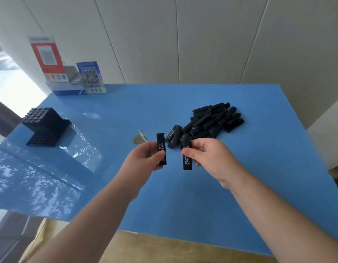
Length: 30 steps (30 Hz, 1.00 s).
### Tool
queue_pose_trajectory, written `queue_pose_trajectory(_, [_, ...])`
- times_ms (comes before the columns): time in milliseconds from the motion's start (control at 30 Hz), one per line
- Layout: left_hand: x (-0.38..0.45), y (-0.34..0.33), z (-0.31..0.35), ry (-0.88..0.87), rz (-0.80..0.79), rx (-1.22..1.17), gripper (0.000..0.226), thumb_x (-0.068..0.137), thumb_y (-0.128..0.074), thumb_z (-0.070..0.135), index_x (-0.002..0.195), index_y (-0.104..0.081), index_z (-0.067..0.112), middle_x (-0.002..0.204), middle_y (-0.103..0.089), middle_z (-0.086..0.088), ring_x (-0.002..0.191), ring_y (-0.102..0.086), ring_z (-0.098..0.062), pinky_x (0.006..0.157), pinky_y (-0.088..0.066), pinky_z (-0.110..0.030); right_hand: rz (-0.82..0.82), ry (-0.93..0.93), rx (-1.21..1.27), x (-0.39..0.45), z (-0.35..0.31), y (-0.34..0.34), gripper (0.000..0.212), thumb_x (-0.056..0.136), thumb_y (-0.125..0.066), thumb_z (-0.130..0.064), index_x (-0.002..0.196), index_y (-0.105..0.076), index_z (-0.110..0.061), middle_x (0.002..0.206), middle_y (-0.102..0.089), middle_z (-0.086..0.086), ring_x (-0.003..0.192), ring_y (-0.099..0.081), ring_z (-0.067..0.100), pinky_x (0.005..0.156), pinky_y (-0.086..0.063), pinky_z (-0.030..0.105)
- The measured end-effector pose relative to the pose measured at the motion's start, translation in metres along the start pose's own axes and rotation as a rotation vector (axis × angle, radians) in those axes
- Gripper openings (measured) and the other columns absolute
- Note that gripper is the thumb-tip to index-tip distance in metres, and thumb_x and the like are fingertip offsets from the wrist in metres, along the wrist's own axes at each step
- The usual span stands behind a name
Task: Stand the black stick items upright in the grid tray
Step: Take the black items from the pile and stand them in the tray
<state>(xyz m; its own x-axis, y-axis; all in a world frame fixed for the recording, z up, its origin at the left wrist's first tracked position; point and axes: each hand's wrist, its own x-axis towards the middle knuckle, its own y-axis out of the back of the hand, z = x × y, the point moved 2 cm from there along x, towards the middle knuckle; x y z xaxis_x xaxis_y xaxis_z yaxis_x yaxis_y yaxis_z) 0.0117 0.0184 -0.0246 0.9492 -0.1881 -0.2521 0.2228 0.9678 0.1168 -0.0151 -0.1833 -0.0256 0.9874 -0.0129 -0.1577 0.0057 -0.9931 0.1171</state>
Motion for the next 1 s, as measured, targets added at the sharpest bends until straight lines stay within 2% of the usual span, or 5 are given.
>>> queue_pose_trajectory(100, [-0.011,0.041,-0.005,-0.004,0.033,-0.053,0.017,0.077,-0.067,0.029,0.089,-0.075,0.038,0.090,-0.076,0.005,0.084,-0.073,-0.011,0.079,-0.056,-0.028,-0.006,0.004,-0.001,0.008,-0.008,-0.041,0.008,0.091,-0.072,-0.031,0.087,-0.078,-0.034,0.090,-0.078,-0.011,0.080,-0.070,0.000,0.060,-0.050,0.013])
queue_pose_trajectory(400, [-0.043,0.190,-0.029,-0.024,0.128,-0.125,0.021,0.093,-0.065,0.007,0.093,-0.075,0.025,0.092,-0.077,-0.003,0.085,-0.074,-0.017,0.082,-0.059,-0.033,-0.037,-0.023,0.180,0.024,-0.033,-0.196,0.015,0.098,-0.064,-0.024,0.111,-0.072,-0.022,0.101,-0.077,-0.004,0.088,-0.075,0.018,0.064,-0.061,0.034])
queue_pose_trajectory(500, [-0.051,0.243,-0.037,-0.031,0.157,-0.150,0.019,0.092,-0.066,0.006,0.092,-0.075,0.023,0.091,-0.077,-0.004,0.085,-0.074,-0.018,0.082,-0.059,-0.033,-0.033,-0.022,0.134,0.031,-0.038,-0.247,0.012,0.098,-0.064,-0.016,0.108,-0.071,-0.017,0.098,-0.077,0.002,0.088,-0.075,0.019,0.069,-0.062,0.032])
queue_pose_trajectory(700, [-0.058,0.333,-0.054,-0.035,0.187,-0.160,0.017,0.092,-0.066,0.006,0.099,-0.074,0.020,0.090,-0.077,-0.003,0.087,-0.074,-0.019,0.083,-0.059,-0.033,-0.032,0.001,0.051,0.044,-0.051,-0.329,0.004,0.095,-0.068,-0.016,0.097,-0.072,-0.018,0.088,-0.078,-0.005,0.082,-0.076,0.016,0.067,-0.060,0.022])
queue_pose_trajectory(1000, [-0.017,0.388,-0.066,-0.012,0.116,-0.122,0.019,0.093,-0.067,0.010,0.095,-0.076,0.027,0.094,-0.077,0.000,0.092,-0.074,-0.017,0.085,-0.058,-0.031,-0.010,0.016,-0.011,0.088,-0.052,-0.382,0.010,0.090,-0.074,-0.017,0.099,-0.072,-0.020,0.092,-0.078,-0.002,0.086,-0.075,0.016,0.075,-0.061,0.029])
